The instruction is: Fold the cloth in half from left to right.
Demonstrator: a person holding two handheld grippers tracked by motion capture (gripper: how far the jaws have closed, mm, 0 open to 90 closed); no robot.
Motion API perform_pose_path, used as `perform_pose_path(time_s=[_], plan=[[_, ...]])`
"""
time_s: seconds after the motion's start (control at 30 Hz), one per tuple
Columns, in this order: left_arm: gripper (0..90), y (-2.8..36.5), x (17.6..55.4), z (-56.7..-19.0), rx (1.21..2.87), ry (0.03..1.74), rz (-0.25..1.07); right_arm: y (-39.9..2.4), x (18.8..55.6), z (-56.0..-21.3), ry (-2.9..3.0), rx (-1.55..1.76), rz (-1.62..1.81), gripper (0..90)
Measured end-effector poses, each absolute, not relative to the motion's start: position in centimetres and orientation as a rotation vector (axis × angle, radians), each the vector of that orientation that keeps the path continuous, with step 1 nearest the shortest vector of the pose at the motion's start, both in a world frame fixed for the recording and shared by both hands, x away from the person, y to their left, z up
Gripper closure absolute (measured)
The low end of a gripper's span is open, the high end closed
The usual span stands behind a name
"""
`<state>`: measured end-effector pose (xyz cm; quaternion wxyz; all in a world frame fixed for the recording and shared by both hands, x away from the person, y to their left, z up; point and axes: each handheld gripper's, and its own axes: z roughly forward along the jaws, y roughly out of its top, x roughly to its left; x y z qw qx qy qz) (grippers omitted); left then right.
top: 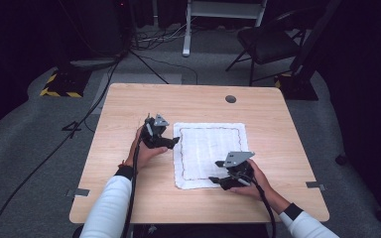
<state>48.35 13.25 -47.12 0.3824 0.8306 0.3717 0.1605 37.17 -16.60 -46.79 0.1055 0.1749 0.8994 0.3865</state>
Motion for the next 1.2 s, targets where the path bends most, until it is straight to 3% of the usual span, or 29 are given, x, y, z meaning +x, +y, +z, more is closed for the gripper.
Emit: perform_pose_path(time_s=[0.4, 0.6, 0.7, 0.73, 0.9, 0.93, 0.97, 1.0, 1.03, 1.07, 1.1, 1.2], plan=[[21.9, 11.2, 52.5, -48.8, 2.166, 1.065, 0.464, -10.1, 36.0, -47.4, 2.722, 0.318, 1.133, 39.8], [24.5, 11.4, 52.9, -49.8, 2.158, 1.127, 0.395, -7.4, 35.6, -48.4, 2.757, 0.25, 1.099, 39.8], [24.8, 11.6, 52.8, -50.0, 2.143, 1.122, 0.397, -6.7, 35.5, -49.0, 2.763, 0.259, 1.055, 41.5], [26.3, 11.6, 52.8, -50.1, 2.135, 1.116, 0.402, -6.4, 35.7, -49.2, 2.764, 0.291, 1.08, 46.0], [49.2, 11.8, 52.6, -49.9, 2.144, 1.053, 0.371, -6.3, 36.0, -49.3, 2.728, 0.341, 1.084, 66.6], [49.2, 11.8, 52.6, -49.8, 2.149, 1.038, 0.365, -6.3, 36.0, -49.3, 2.728, 0.341, 1.084, 66.6], [59.0, 11.8, 52.6, -49.8, 2.15, 1.028, 0.346, -6.2, 35.9, -49.2, 2.714, 0.354, 1.054, 74.9], [62.2, 11.8, 52.5, -49.8, 2.149, 1.02, 0.331, -6.1, 35.7, -49.2, 2.699, 0.35, 1.035, 78.0], [68.9, 11.8, 52.5, -49.8, 2.149, 1.02, 0.331, -6.1, 35.7, -49.2, 2.699, 0.35, 1.035, 78.0], [68.9, 11.9, 52.5, -49.8, 2.15, 1.012, 0.322, -5.9, 35.5, -49.1, 2.688, 0.34, 1.011, 81.2], [79.4, 11.9, 52.5, -49.8, 2.149, 1.002, 0.307, -5.5, 35.2, -49.1, 2.666, 0.331, 0.991, 84.6], [83.7, 12.1, 52.2, -49.8, 2.157, 0.991, 0.303, -5.3, 35.2, -49.1, 2.663, 0.318, 0.989, 85.3]])
